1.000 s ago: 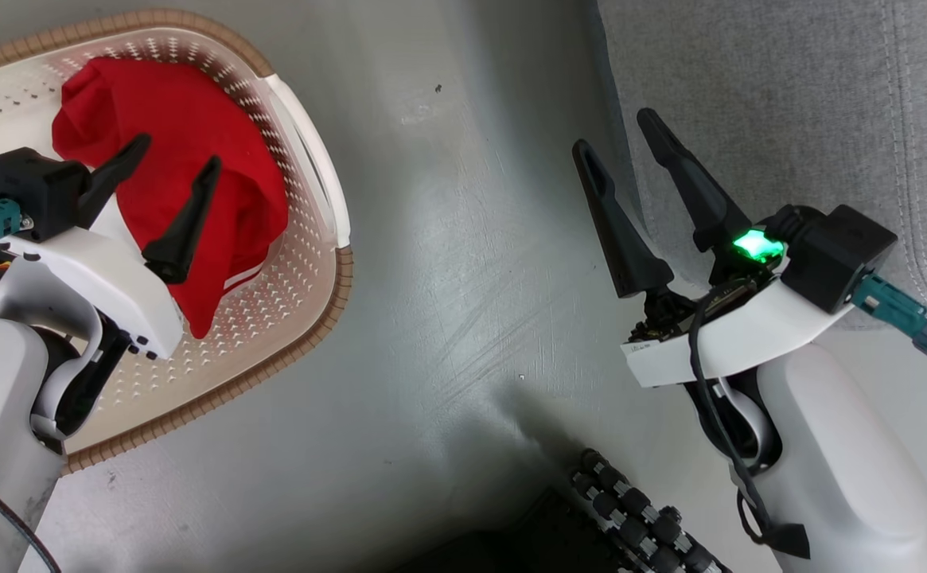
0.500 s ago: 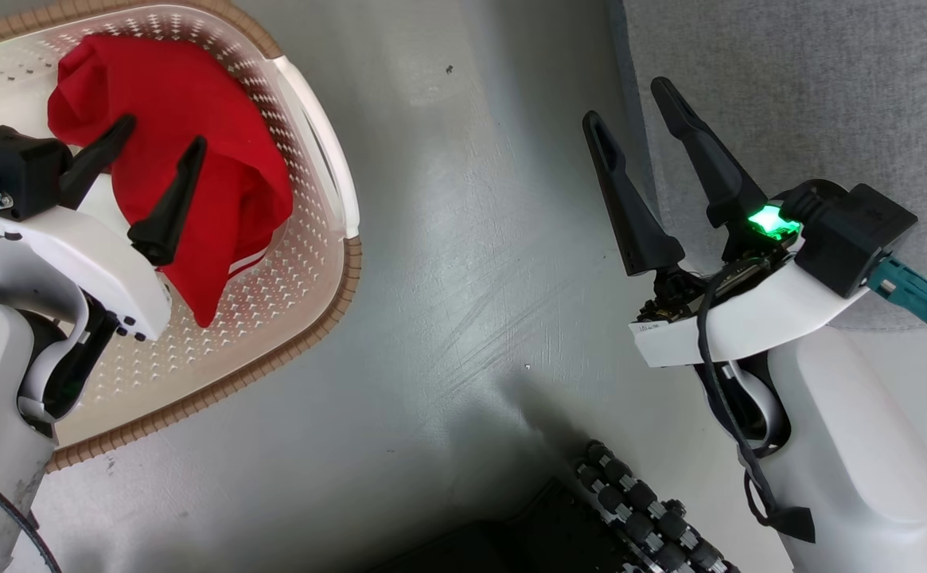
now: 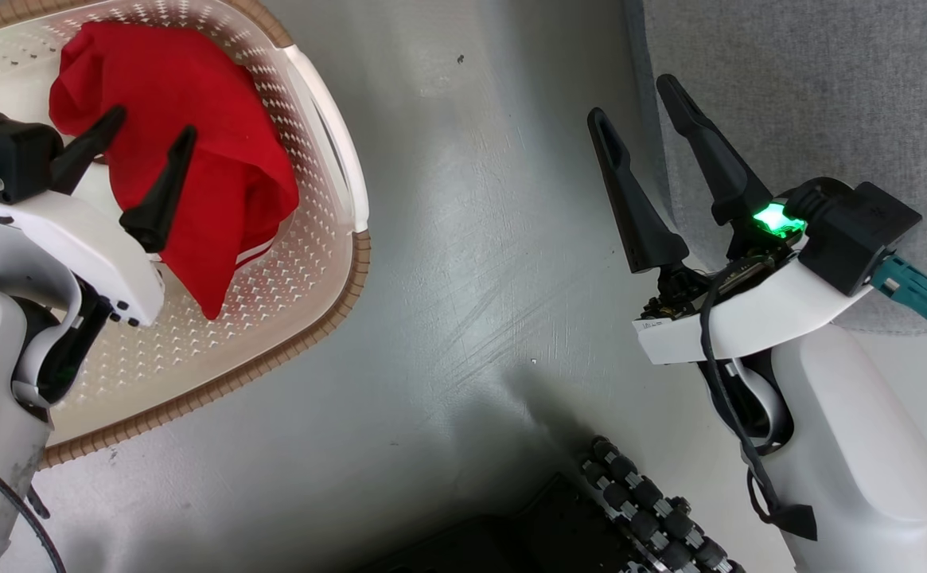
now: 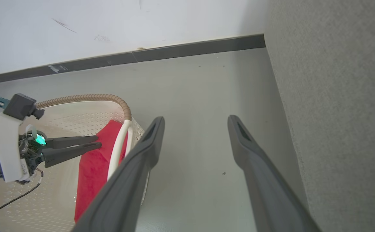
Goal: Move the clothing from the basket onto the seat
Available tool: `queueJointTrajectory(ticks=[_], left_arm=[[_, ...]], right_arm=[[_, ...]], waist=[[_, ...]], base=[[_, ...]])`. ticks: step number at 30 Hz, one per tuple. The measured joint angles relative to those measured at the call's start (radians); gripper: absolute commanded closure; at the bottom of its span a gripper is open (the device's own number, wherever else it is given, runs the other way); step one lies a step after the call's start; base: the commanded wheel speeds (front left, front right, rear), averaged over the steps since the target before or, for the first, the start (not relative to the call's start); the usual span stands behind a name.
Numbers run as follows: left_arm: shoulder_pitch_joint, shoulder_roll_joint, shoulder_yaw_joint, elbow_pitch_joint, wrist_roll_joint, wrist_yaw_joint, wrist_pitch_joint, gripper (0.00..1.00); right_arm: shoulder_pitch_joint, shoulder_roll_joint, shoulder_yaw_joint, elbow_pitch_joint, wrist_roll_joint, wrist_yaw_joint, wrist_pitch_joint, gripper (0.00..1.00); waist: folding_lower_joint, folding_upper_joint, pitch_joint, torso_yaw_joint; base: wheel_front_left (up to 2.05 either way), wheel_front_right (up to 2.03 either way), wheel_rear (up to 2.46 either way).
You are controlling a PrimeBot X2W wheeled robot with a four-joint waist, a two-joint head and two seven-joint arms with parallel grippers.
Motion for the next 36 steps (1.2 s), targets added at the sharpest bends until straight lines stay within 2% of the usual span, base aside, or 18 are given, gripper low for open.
queueJointTrajectory(ticks=[24,25,27,29,30,32,33,36], left_arm=[[-0.063,-0.023,-0.031,0.122,0.021,0.0,0.011,0.0],[-0.068,-0.026,-0.033,0.124,0.021,0.0,0.011,0.05],[-0.076,-0.031,-0.037,0.126,0.023,0.0,0.011,0.25],[-0.077,-0.035,-0.043,0.13,0.028,-0.008,0.01,0.5],[-0.078,-0.037,-0.046,0.133,0.028,-0.009,0.01,0.55],[-0.078,-0.043,-0.051,0.138,0.028,-0.013,0.01,0.93],[-0.079,-0.046,-0.053,0.14,0.028,-0.017,0.009,1.0],[-0.088,-0.051,-0.061,0.144,0.026,-0.025,0.009,1.0]], right_arm=[[0.001,0.0,0.003,0.005,-0.009,0.0,0.0,0.0],[0.001,0.0,0.003,0.006,-0.009,0.0,0.0,0.0],[0.001,0.0,0.003,0.006,-0.01,0.0,0.0,0.0],[0.001,0.0,0.003,0.007,-0.012,0.0,0.0,0.0],[0.001,0.0,0.003,0.007,-0.014,0.0,0.0,0.0],[0.001,0.0,0.002,0.007,-0.015,0.0,0.0,0.0],[0.001,0.0,0.001,0.007,-0.015,0.0,0.0,0.0],[0.001,0.0,-0.003,0.008,-0.015,0.0,0.0,0.0]], waist=[[0.0,0.0,0.016,0.014],[0.0,0.0,0.016,0.014],[0.0,0.0,0.016,0.014],[0.0,0.0,0.016,0.014],[0.0,0.0,0.016,0.014],[0.0,0.0,0.016,0.014],[0.0,0.0,0.015,0.014],[0.0,0.0,0.014,0.013]], base=[[0.0,0.0,0.0],[0.0,0.0,0.0],[0.0,0.0,0.0],[0.0,0.0,0.0],[0.0,0.0,0.0],[0.0,0.0,0.0],[0.0,0.0,0.0],[0.0,0.0,0.0]])
